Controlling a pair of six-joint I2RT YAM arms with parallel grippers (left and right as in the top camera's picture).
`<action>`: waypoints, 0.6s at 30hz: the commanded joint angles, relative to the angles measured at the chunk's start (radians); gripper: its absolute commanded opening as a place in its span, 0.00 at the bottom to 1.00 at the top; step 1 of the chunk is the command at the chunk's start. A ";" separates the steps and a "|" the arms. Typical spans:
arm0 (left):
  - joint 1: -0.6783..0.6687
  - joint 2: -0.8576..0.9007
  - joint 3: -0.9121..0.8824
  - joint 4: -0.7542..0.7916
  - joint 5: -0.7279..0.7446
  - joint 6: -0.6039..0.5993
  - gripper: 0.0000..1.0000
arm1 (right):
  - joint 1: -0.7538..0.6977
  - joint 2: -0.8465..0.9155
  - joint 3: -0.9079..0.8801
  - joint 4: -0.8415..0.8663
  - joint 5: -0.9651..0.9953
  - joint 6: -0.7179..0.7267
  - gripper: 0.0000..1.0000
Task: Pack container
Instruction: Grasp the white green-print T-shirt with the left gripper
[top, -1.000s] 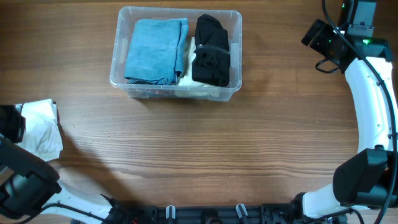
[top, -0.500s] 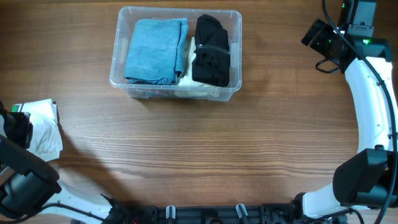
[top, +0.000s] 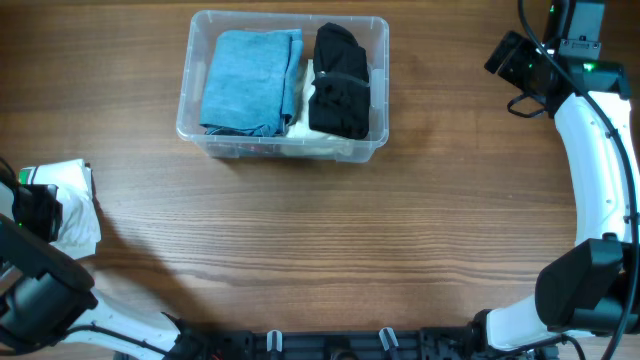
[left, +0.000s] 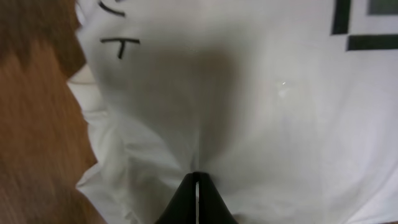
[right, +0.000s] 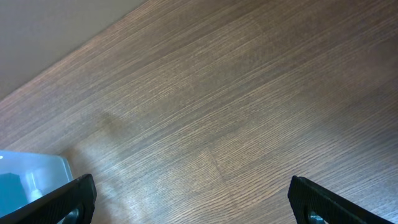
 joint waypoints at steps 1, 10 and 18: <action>0.000 0.052 -0.014 -0.002 0.032 -0.021 0.04 | 0.003 0.011 -0.003 0.002 -0.005 0.011 1.00; -0.010 0.079 -0.014 0.011 0.190 -0.021 0.04 | 0.003 0.011 -0.003 0.003 -0.005 0.011 1.00; -0.124 0.079 -0.014 0.060 0.293 -0.032 0.04 | 0.003 0.011 -0.003 0.003 -0.005 0.011 1.00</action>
